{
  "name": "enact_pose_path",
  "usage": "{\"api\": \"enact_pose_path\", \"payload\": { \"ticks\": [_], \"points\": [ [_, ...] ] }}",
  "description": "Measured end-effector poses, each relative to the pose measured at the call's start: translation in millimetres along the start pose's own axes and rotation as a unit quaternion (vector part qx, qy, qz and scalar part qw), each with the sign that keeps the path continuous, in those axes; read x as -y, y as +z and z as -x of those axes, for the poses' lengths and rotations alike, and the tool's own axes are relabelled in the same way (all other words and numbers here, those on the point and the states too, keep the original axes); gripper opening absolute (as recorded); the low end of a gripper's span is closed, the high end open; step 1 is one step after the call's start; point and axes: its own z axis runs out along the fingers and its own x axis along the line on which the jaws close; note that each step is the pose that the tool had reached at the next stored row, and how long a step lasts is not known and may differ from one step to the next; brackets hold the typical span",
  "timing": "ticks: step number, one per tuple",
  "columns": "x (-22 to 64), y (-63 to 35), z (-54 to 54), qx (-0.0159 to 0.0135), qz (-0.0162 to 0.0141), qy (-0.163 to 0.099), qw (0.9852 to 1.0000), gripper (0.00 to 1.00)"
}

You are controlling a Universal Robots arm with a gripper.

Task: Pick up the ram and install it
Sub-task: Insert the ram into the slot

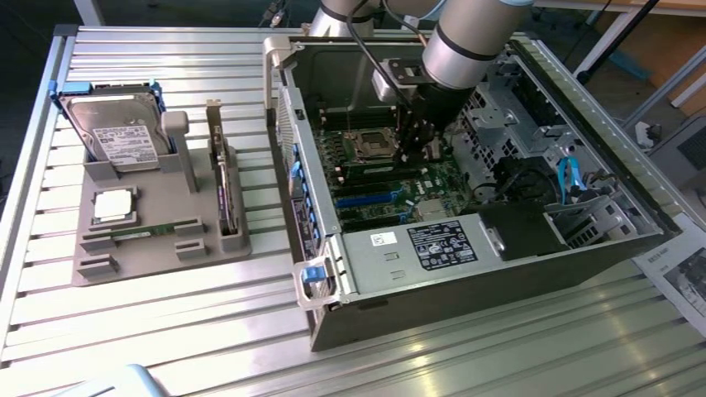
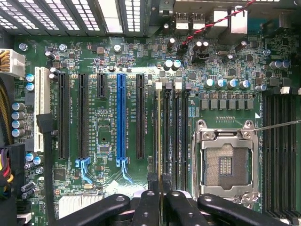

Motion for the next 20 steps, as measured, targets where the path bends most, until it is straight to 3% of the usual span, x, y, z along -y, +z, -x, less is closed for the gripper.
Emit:
{"api": "enact_pose_path", "payload": {
  "ticks": [20],
  "points": [
    [0.3, 5.3, 1.1, 0.0003, 0.0, 0.0, 1.0, 0.12]
  ]
}}
